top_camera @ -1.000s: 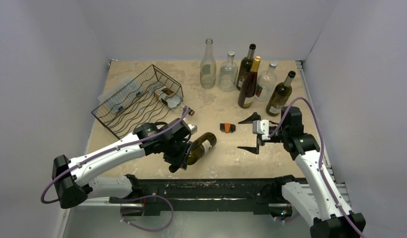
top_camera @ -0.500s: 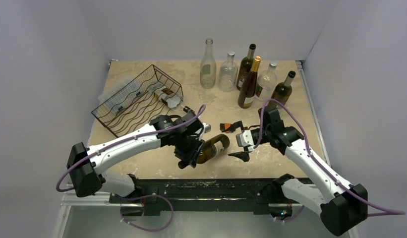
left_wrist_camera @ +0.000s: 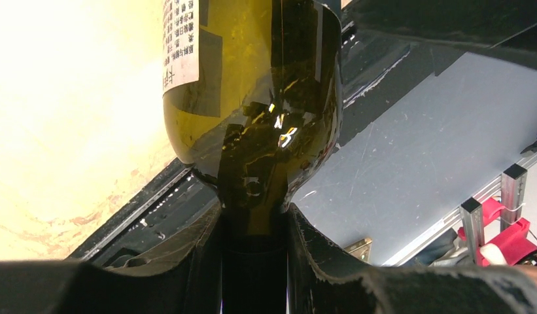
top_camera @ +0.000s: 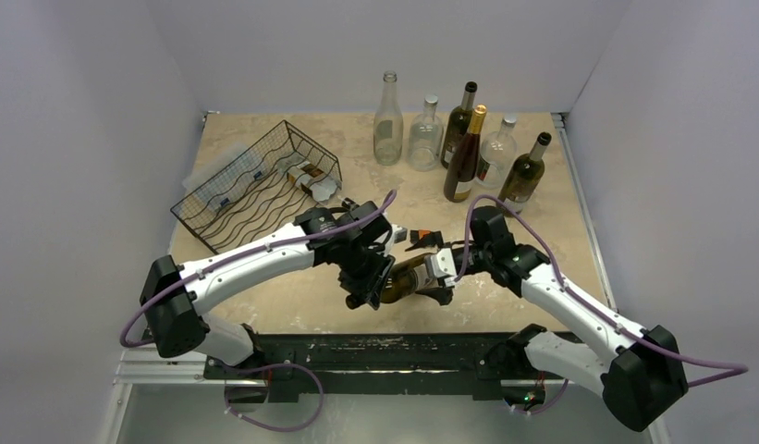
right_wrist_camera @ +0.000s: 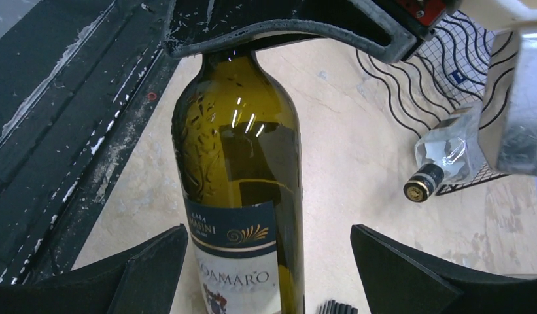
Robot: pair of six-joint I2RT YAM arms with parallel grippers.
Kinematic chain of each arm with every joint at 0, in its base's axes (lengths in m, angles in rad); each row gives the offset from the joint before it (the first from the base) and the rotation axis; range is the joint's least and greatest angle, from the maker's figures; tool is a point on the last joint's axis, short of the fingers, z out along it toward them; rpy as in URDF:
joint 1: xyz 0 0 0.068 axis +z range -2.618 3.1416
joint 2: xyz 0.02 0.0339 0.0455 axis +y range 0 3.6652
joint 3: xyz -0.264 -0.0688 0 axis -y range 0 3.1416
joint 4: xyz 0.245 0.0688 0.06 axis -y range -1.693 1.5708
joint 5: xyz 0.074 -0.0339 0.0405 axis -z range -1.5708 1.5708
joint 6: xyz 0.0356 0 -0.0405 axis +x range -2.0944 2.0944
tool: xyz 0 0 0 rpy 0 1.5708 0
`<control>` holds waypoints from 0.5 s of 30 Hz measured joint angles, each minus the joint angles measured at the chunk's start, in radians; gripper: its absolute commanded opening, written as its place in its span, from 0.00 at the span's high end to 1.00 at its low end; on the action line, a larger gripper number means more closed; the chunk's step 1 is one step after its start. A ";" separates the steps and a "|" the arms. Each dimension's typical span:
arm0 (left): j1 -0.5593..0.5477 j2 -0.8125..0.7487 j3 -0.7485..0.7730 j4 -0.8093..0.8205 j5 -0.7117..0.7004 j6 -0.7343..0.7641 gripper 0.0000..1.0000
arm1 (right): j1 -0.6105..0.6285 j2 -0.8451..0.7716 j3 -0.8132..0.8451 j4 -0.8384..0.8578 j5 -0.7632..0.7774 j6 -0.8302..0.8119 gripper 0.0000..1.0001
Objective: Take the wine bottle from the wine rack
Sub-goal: Pick up the wine bottle from the wine rack.
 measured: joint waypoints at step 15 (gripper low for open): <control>0.000 0.082 0.078 0.013 0.027 0.000 1.00 | 0.103 0.060 -0.018 0.050 0.082 0.016 0.02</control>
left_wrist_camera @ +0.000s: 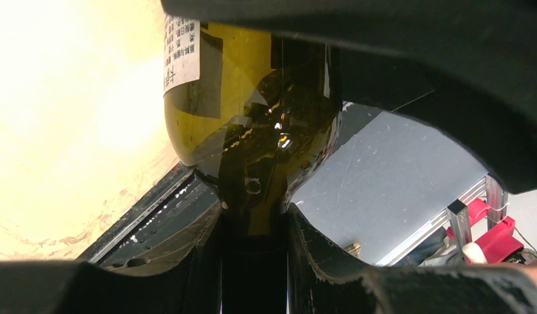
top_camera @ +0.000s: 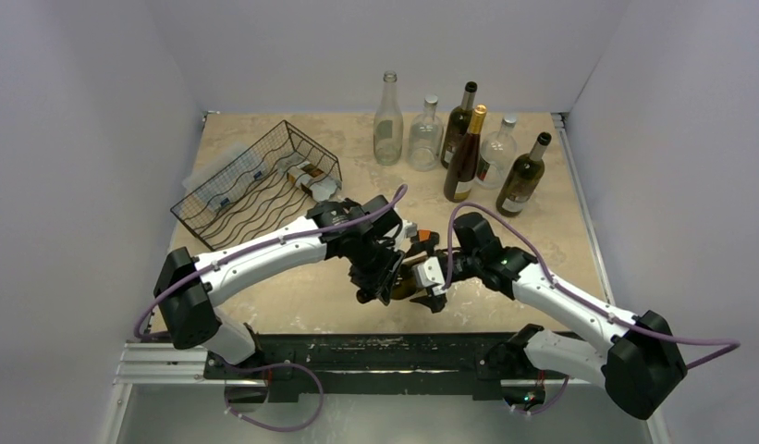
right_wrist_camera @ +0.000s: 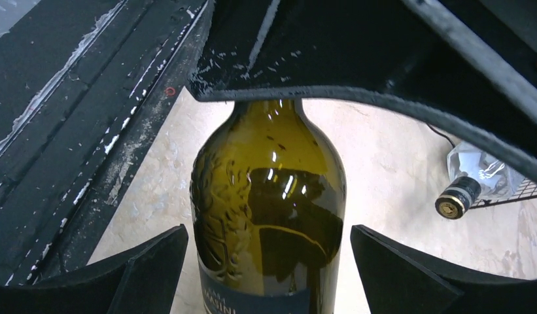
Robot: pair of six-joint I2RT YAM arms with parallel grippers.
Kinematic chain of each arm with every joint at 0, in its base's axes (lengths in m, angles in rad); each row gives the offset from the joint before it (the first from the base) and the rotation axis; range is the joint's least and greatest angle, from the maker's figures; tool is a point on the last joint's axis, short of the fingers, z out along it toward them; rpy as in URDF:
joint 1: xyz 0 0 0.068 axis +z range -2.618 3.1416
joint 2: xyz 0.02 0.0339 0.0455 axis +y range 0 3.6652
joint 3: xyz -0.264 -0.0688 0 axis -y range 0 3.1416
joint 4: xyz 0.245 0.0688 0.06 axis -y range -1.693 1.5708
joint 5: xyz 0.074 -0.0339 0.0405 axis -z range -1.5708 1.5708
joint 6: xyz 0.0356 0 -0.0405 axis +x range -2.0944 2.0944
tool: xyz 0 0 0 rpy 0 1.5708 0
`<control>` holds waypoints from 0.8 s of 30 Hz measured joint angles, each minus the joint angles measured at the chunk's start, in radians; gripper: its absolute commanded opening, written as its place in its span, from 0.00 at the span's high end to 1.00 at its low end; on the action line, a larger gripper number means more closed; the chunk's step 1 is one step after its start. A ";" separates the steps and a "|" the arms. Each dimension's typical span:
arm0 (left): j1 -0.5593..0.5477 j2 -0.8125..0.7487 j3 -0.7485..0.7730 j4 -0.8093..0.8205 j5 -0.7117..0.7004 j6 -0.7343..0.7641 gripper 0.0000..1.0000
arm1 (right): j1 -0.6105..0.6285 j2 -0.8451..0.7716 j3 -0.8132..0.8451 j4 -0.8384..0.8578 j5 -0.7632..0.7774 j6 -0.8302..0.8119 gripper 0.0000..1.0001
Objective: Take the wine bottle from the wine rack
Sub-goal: Pick up the wine bottle from the wine rack.
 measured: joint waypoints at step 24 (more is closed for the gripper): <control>0.012 0.049 0.034 0.036 0.058 -0.016 1.00 | 0.025 0.006 -0.043 0.093 0.047 0.030 0.05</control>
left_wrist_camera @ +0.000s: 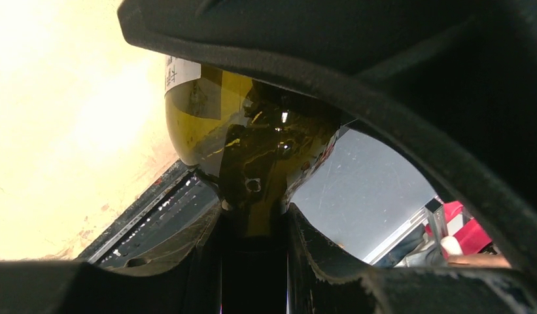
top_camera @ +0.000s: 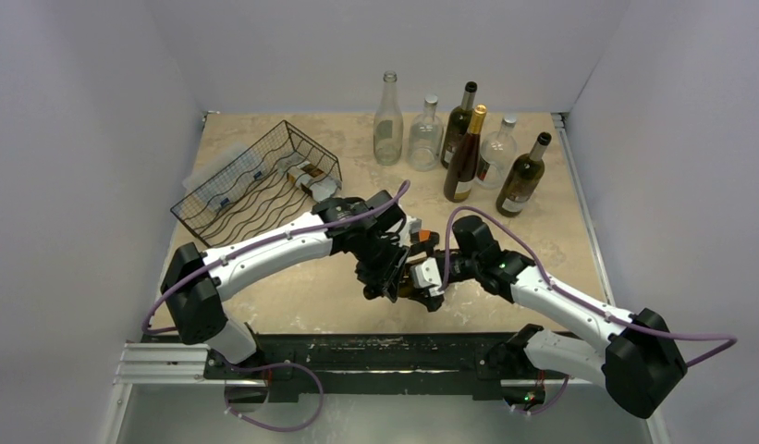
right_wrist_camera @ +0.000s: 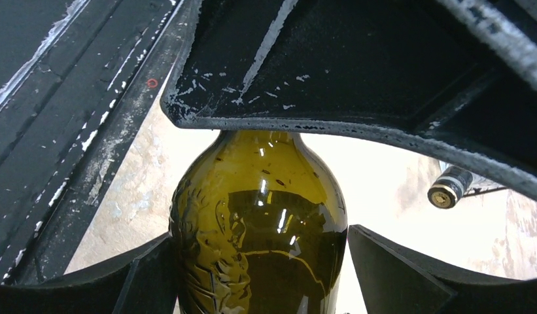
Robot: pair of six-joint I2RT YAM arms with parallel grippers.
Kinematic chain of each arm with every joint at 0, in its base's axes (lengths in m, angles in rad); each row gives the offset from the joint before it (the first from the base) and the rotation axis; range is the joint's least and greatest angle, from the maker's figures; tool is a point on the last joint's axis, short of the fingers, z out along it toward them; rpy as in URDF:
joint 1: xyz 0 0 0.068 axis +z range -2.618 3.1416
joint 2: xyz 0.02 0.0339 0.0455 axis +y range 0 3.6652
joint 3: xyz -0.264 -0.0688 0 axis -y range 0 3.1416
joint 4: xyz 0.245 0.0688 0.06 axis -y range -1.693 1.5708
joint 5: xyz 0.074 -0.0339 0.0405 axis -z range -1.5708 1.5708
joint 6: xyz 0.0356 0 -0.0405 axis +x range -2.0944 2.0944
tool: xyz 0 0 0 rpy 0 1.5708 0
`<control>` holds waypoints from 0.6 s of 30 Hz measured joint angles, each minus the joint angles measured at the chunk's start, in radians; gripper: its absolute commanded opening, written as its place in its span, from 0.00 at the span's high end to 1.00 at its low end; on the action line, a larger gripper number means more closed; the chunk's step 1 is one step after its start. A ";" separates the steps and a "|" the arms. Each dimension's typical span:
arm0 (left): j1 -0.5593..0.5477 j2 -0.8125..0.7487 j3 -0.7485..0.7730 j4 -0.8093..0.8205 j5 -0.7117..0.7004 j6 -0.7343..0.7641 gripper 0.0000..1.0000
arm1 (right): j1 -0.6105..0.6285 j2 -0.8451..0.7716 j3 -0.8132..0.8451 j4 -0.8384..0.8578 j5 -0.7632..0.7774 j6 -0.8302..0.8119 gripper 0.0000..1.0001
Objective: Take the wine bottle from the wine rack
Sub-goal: Pick up the wine bottle from the wine rack.
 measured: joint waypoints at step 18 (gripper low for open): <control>0.024 -0.024 -0.078 0.134 0.046 -0.051 0.95 | -0.003 0.001 -0.004 0.009 0.045 0.053 0.17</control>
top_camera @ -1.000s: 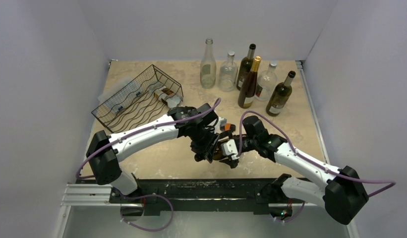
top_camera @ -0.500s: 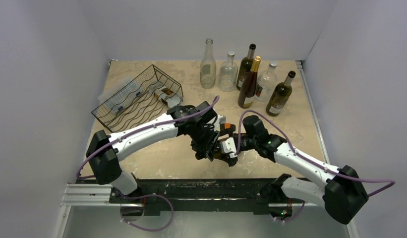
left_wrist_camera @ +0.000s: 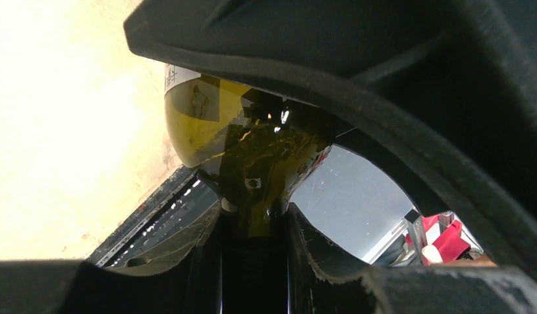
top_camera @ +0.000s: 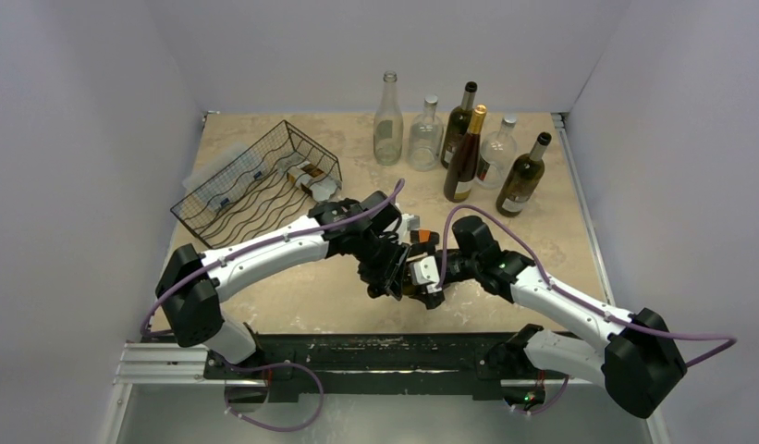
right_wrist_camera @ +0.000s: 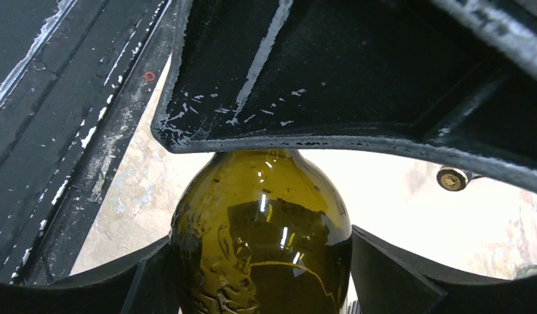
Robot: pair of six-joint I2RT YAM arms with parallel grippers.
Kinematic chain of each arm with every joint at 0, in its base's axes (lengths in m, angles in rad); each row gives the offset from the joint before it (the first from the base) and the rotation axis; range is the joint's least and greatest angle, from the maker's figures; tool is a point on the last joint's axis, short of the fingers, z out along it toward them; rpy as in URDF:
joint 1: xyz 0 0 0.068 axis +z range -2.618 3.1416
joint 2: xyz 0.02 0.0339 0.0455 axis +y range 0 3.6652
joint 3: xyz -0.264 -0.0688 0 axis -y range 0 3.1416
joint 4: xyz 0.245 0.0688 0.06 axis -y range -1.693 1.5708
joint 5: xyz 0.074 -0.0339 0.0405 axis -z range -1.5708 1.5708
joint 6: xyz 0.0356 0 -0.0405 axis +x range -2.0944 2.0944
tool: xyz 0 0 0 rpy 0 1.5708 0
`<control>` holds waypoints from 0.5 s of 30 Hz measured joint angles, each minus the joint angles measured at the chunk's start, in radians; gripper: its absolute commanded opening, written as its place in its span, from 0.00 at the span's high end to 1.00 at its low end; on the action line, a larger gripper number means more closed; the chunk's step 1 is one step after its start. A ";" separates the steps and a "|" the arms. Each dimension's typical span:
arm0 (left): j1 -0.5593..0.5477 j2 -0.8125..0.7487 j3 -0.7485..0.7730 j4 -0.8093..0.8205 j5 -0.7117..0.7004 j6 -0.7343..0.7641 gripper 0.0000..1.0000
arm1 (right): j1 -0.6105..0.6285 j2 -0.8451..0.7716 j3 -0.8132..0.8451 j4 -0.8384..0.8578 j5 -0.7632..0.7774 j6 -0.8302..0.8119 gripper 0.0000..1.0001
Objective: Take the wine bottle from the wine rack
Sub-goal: Pick up the wine bottle from the wine rack.
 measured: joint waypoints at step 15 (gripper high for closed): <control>0.010 -0.053 -0.103 0.121 0.046 -0.050 0.63 | -0.027 -0.002 -0.001 -0.042 -0.039 -0.002 0.80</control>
